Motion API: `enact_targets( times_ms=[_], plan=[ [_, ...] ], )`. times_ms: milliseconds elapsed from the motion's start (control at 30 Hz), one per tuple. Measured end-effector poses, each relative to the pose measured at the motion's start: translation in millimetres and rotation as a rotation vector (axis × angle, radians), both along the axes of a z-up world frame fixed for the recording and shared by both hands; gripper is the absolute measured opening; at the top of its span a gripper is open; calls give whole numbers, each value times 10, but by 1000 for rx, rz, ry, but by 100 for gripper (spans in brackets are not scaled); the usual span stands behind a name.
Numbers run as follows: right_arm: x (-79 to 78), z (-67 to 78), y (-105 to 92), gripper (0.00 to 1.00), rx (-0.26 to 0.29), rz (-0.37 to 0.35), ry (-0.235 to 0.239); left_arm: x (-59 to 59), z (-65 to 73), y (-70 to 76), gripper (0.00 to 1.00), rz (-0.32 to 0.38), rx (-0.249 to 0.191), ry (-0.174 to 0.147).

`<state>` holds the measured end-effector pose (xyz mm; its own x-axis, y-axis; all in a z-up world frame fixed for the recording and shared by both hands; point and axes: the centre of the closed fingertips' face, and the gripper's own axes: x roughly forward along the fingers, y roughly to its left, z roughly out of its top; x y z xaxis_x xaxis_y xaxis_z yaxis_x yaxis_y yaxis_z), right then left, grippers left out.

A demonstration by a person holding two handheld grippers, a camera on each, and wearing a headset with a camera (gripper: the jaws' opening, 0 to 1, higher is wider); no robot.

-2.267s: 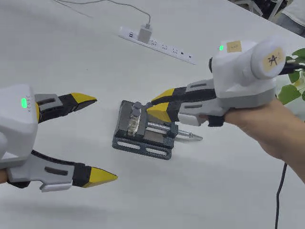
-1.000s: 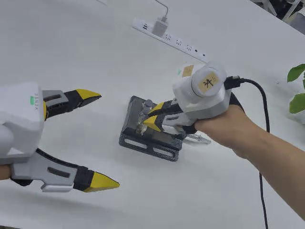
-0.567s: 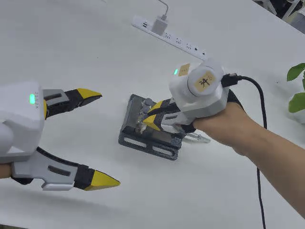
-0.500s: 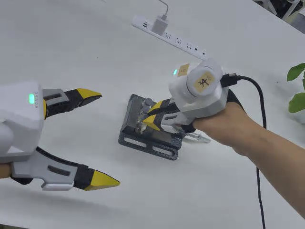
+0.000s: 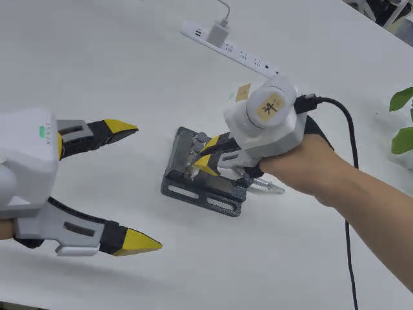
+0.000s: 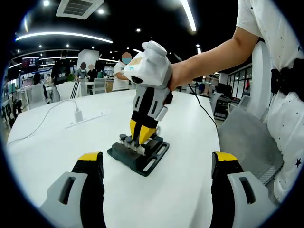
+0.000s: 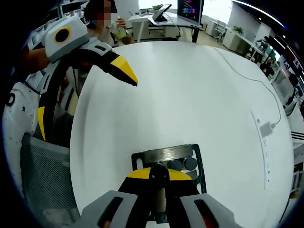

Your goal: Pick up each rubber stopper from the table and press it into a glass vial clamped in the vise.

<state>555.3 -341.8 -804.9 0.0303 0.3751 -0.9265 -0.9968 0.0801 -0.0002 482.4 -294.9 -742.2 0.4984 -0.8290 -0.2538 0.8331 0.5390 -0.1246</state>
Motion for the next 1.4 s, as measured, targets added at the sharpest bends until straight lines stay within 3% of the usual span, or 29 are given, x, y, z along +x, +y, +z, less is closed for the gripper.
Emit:
enact_targets(
  times_ms=[433,1400],
  plan=[
    [1,-15,-6,5,-35,6,-10,36,3,-9,92,1,-6,1],
    [10,-4,1,7,-3,-12,-1,6,-23,-15,90,-3,-11,10]
  ],
)
